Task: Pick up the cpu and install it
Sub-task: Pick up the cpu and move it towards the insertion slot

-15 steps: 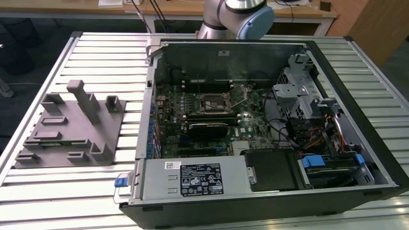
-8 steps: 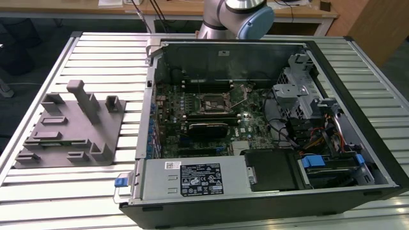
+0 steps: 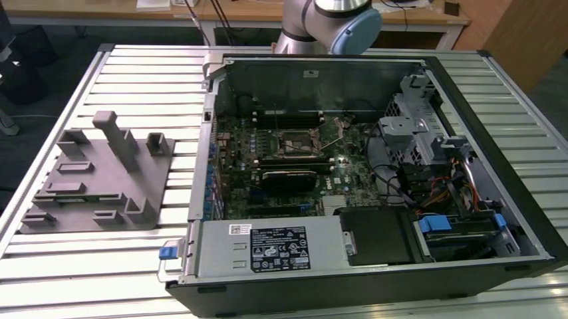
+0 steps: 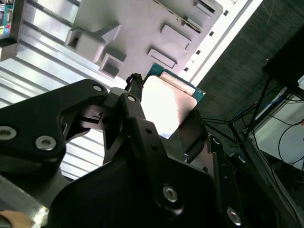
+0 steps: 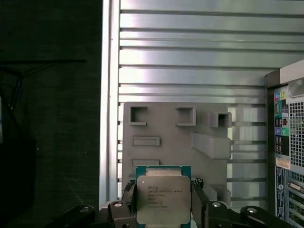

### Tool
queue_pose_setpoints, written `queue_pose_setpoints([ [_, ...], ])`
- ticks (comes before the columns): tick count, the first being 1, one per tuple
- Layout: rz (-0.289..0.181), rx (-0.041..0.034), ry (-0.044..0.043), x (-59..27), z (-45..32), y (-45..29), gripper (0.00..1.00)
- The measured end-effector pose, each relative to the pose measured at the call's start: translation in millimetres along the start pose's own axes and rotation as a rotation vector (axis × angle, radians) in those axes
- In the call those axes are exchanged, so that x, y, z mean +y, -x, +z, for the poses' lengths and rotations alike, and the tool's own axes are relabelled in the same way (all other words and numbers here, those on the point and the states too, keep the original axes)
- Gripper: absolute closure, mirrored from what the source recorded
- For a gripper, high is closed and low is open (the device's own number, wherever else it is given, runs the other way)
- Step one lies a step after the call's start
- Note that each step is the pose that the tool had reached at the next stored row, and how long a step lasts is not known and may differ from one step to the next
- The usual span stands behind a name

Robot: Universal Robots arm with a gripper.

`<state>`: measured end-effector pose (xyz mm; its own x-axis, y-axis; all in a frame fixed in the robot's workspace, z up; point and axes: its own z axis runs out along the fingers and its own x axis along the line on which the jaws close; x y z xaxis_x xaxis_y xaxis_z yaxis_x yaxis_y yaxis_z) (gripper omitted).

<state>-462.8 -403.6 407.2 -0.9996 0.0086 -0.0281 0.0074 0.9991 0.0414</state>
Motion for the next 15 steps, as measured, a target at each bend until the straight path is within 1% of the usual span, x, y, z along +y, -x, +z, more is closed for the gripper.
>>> queue_pose_setpoints([
  [3, 0.000, 0.0001, 0.0000, 0.1, 0.3, 9.9, 0.45],
  [15, 0.000, 0.0000, 0.0000, 0.4, 1.2, 41.8, 0.45],
])
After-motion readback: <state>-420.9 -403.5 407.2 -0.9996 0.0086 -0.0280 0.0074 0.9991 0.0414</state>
